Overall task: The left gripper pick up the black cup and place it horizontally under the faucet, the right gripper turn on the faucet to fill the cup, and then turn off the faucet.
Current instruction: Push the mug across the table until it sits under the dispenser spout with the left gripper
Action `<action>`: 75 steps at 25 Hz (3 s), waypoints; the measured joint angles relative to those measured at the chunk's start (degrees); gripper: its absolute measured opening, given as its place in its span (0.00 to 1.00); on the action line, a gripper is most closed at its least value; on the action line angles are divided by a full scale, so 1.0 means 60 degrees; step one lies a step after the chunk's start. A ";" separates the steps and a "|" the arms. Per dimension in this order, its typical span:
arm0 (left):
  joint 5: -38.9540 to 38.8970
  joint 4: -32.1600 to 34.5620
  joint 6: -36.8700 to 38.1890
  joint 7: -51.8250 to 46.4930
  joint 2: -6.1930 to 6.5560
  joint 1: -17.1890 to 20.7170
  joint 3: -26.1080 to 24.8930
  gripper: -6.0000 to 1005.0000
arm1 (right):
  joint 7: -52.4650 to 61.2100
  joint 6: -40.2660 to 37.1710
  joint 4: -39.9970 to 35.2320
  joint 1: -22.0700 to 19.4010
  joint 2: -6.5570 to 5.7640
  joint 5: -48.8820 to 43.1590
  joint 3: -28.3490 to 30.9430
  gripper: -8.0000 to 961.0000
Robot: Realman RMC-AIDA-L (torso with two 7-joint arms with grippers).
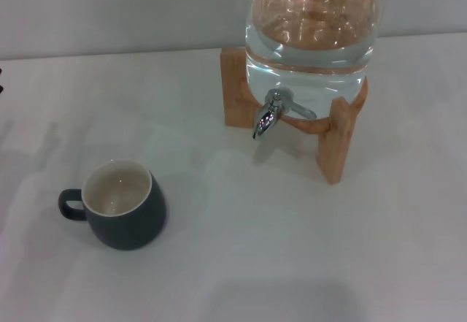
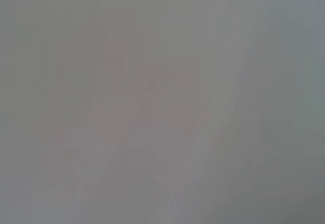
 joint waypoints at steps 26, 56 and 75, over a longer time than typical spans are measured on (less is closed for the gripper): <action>0.0111 -0.1108 -0.0996 0.2445 -0.0054 0.0414 0.0039 0.86 | 0.0000 -0.0099 0.0000 0.0014 0.0000 0.0000 0.0000 0.88; 0.0130 -0.2591 -0.1960 0.3661 -0.0114 0.1025 -0.0011 0.86 | 0.0000 -0.0336 0.0000 0.0041 -0.0030 0.0000 0.0000 0.88; 0.0205 -0.3487 -0.1835 0.3662 -0.0165 0.0952 -0.0012 0.86 | 0.0000 -0.0358 0.0000 0.0054 -0.0063 0.0000 0.0000 0.88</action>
